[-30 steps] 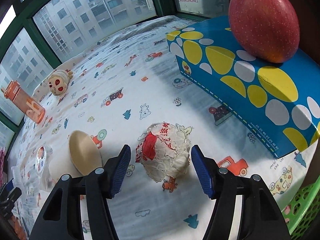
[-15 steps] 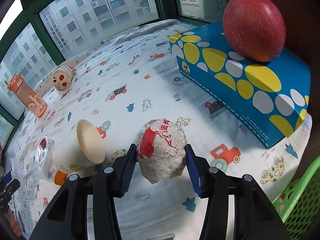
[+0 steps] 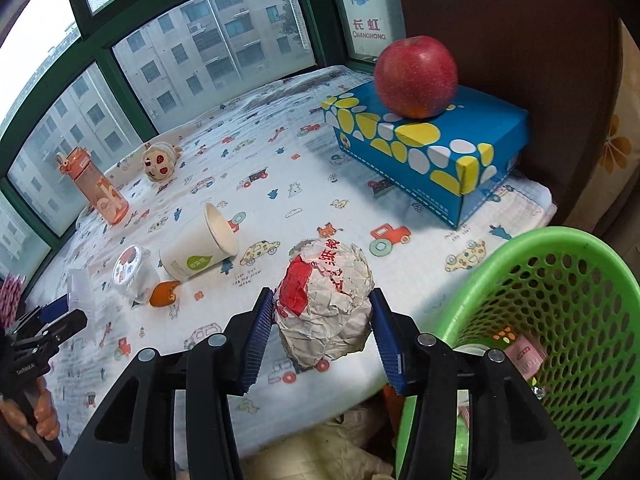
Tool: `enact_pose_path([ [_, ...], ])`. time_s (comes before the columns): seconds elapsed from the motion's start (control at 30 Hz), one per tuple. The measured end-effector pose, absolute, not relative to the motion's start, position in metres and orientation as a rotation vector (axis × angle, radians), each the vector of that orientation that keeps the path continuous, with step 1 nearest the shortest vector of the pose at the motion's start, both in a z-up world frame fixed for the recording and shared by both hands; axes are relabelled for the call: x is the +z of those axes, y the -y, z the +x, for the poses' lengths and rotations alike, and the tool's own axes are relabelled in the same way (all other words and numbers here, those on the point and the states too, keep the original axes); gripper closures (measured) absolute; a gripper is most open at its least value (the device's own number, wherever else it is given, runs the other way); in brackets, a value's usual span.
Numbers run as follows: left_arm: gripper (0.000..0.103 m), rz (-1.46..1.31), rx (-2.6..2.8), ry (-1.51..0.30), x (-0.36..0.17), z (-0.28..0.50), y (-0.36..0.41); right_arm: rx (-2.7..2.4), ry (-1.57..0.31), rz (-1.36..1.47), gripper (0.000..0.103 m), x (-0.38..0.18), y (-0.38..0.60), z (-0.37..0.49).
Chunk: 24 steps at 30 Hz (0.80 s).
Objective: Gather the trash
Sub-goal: 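Carry the paper ball into the basket and open the right tool while the left tool carries the tray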
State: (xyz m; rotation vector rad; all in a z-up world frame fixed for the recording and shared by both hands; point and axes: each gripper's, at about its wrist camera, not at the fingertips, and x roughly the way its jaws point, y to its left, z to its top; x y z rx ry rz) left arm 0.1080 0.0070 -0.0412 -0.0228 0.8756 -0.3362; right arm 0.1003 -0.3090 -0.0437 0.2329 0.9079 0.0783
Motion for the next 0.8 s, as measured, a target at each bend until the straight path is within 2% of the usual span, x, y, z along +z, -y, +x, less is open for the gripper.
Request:
enact_pose_path([
  [0.53, 0.025, 0.063, -0.534, -0.852, -0.019, 0.089, 0.103, -0.13, -0.885, 0.293, 0.055, -0.038, 0.415, 0.008],
  [0.8, 0.025, 0.101, -0.598, -0.859, -0.012, 0.083, 0.147, -0.223, -0.887, 0.326, 0.049, -0.046, 0.456, -0.013],
])
